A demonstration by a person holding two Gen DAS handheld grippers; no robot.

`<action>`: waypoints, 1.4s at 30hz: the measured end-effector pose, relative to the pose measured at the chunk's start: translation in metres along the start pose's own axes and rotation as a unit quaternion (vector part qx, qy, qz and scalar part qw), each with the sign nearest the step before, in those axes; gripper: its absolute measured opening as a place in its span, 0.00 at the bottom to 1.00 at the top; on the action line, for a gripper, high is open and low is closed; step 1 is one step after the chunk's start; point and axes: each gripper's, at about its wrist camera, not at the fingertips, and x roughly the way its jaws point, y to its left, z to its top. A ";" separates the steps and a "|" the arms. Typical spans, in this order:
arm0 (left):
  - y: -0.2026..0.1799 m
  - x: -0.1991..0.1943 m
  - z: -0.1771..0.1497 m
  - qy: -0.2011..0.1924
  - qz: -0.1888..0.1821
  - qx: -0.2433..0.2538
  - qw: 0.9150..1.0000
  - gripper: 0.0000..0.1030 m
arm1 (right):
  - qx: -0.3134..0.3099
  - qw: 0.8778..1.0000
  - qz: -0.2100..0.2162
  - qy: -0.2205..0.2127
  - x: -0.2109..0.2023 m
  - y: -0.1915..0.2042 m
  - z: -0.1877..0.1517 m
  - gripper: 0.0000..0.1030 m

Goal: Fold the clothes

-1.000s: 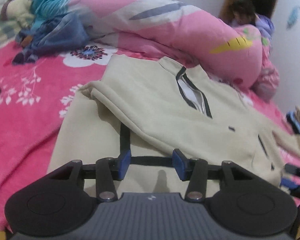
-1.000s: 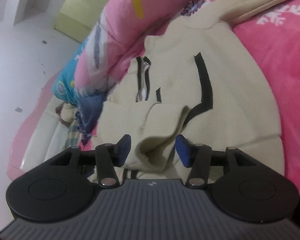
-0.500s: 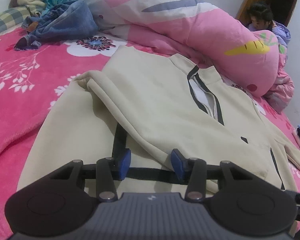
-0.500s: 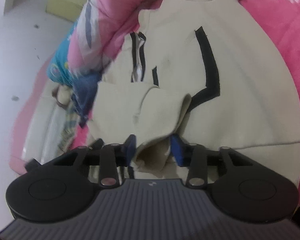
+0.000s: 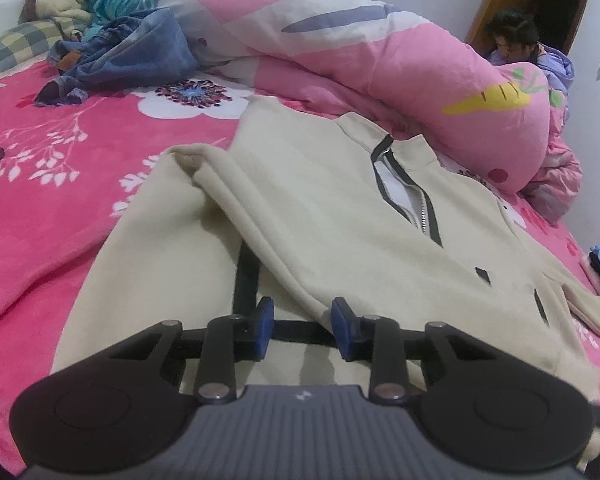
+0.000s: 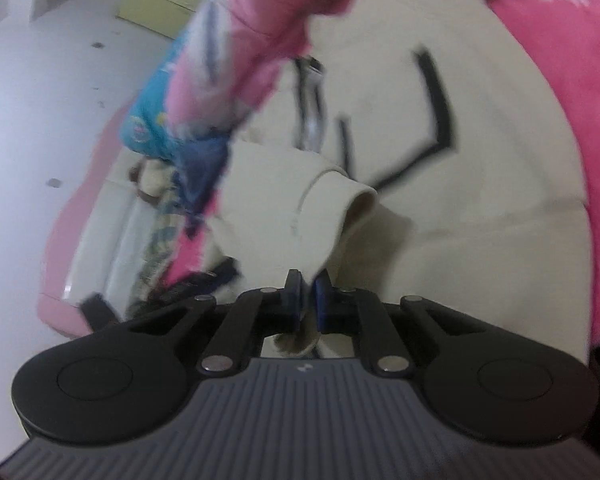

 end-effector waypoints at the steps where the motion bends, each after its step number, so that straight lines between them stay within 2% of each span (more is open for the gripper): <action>1: 0.002 0.000 -0.001 0.001 -0.001 -0.002 1.000 0.31 | 0.006 1.000 -0.009 0.004 0.003 -0.006 -0.002 0.05; 4: 0.008 -0.001 -0.002 0.003 -0.004 -0.006 1.000 0.31 | 0.013 1.000 -0.021 0.012 0.005 -0.013 -0.004 0.05; 7: 0.012 -0.005 0.001 -0.003 -0.007 -0.002 1.000 0.32 | -0.013 0.999 -0.038 0.036 0.000 -0.004 0.003 0.11; 9: 0.015 -0.011 0.006 -0.019 -0.004 0.009 1.000 0.34 | -0.045 0.996 -0.055 0.057 -0.008 0.008 0.011 0.24; 12: 0.022 -0.020 0.018 -0.050 0.009 0.031 0.998 0.38 | -0.106 0.989 -0.075 0.067 -0.024 0.035 0.029 0.33; 13: 0.024 -0.021 0.023 -0.060 0.020 0.042 0.997 0.38 | -0.128 0.987 -0.076 0.065 -0.026 0.047 0.038 0.36; 15: 0.030 -0.018 0.034 -0.076 0.053 0.069 0.993 0.40 | -0.165 0.983 -0.062 0.056 -0.021 0.073 0.059 0.47; 18: 0.040 -0.001 0.049 -0.082 0.099 0.109 0.986 0.40 | -0.206 0.977 -0.029 0.049 0.013 0.107 0.095 0.49; 21: 0.049 0.026 0.059 -0.064 0.120 0.159 0.978 0.40 | -0.238 0.969 0.004 0.064 0.078 0.137 0.132 0.49; 24: 0.052 0.051 0.062 -0.043 0.136 0.215 0.966 0.40 | -0.258 0.962 0.017 0.091 0.150 0.157 0.163 0.49; 26: 0.052 0.059 0.062 -0.049 0.134 0.241 0.960 0.40 | -0.267 0.955 0.025 0.124 0.201 0.171 0.175 0.49; 31: 0.049 0.075 0.067 -0.063 0.119 0.287 0.948 0.40 | -0.288 0.942 -0.006 0.172 0.312 0.197 0.199 0.49; 34: 0.047 0.084 0.068 -0.069 0.105 0.309 0.943 0.39 | -0.306 0.934 -0.029 0.182 0.357 0.206 0.206 0.49; 35: 0.048 0.086 0.068 -0.070 0.099 0.311 0.943 0.35 | -0.320 0.928 -0.032 0.189 0.370 0.210 0.207 0.49; 36: 0.049 0.087 0.068 -0.071 0.089 0.310 0.944 0.24 | -0.335 0.921 -0.037 0.195 0.384 0.214 0.207 0.49; 37: 0.050 0.086 0.067 -0.071 0.081 0.309 0.945 0.18 | -0.352 0.914 -0.046 0.198 0.396 0.219 0.204 0.49; 38: 0.051 0.085 0.066 -0.074 0.077 0.308 0.945 0.12 | -0.369 0.906 -0.053 0.202 0.407 0.223 0.202 0.46; 41: 0.053 0.077 0.065 -0.100 0.078 0.293 0.948 0.08 | -0.414 0.885 -0.076 0.199 0.427 0.229 0.194 0.07; 42: 0.055 0.073 0.066 -0.108 0.077 0.280 0.951 0.08 | -0.417 0.885 -0.070 0.194 0.426 0.230 0.194 0.06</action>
